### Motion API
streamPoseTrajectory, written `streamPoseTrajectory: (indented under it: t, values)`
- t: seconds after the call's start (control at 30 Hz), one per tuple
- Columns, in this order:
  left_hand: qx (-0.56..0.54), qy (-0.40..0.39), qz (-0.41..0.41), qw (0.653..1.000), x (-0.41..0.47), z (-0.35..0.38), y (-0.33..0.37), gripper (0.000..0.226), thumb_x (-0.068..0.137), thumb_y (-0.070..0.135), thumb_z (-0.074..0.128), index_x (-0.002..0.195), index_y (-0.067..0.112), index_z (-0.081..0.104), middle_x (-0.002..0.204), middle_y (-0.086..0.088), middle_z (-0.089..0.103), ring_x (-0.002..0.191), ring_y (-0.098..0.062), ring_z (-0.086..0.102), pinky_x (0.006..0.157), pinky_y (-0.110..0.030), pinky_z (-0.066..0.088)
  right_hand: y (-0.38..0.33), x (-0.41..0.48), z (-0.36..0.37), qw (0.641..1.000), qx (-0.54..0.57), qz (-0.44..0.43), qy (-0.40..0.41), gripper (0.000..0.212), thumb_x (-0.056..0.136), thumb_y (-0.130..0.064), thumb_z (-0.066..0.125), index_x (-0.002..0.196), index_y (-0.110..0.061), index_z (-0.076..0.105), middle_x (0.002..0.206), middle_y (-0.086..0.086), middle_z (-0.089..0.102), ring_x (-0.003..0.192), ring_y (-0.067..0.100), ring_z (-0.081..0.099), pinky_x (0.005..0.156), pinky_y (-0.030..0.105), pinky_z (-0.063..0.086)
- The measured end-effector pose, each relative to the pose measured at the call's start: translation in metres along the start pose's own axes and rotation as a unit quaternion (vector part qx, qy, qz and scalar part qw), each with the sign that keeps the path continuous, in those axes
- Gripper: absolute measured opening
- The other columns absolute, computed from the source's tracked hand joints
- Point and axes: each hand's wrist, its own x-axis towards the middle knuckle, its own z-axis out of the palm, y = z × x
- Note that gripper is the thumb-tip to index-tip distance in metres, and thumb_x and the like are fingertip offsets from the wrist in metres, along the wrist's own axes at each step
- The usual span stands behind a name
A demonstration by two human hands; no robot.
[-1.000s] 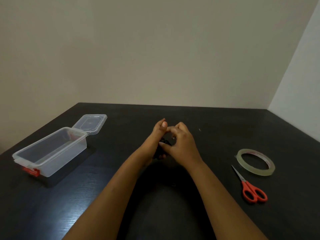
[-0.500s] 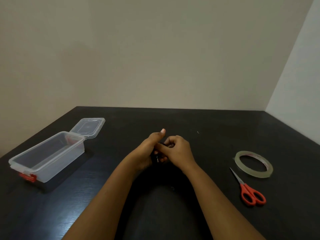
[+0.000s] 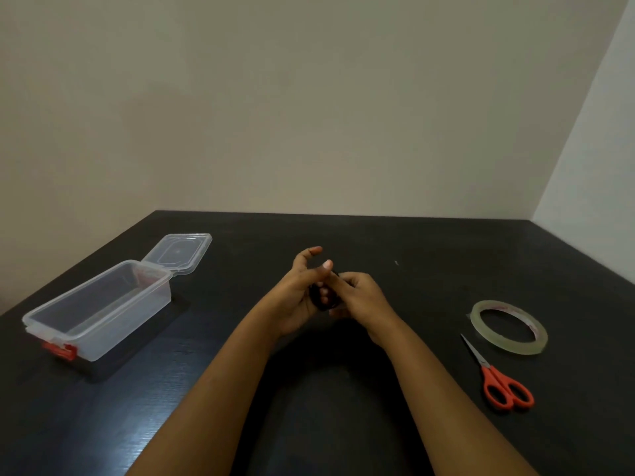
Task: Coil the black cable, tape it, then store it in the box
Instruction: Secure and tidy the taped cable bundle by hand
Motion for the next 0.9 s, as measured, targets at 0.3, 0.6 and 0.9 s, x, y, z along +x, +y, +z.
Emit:
streamPoseTrajectory:
  t: [0.3,0.6,0.9]
  values:
    - [0.030,0.013,0.022,0.999,0.001,0.001,-0.004,0.031,0.096,0.001,0.043,0.122,0.017,0.048,0.119,-0.015,0.046,0.094,-0.022,0.056,0.070,-0.025,0.055,0.007,0.002,-0.009,0.999,-0.004,-0.019,0.045,0.025,0.088,-0.034,0.065,0.089,-0.010,0.069,0.088,0.020,0.069,0.083,0.035,0.066,0.075,0.044,0.054]
    - [0.139,0.122,0.051,0.981,0.013,-0.005,-0.012,0.018,0.099,0.013,0.039,0.100,0.021,0.055,0.115,-0.013,0.053,0.104,-0.026,0.054,0.092,-0.042,0.049,0.004,0.003,-0.011,0.998,0.046,-0.024,0.043,0.024,0.096,-0.034,0.052,0.117,-0.028,0.062,0.102,-0.004,0.059,0.088,0.013,0.056,0.075,0.032,0.052]
    - [0.199,0.135,0.086,0.967,0.015,-0.005,-0.015,0.018,0.100,0.016,0.038,0.102,0.025,0.052,0.119,-0.010,0.051,0.102,-0.025,0.054,0.087,-0.038,0.051,0.003,0.002,-0.018,0.997,0.002,-0.076,0.027,0.025,0.094,-0.010,0.049,0.113,-0.025,0.054,0.085,-0.001,0.067,0.085,0.010,0.062,0.076,0.029,0.049]
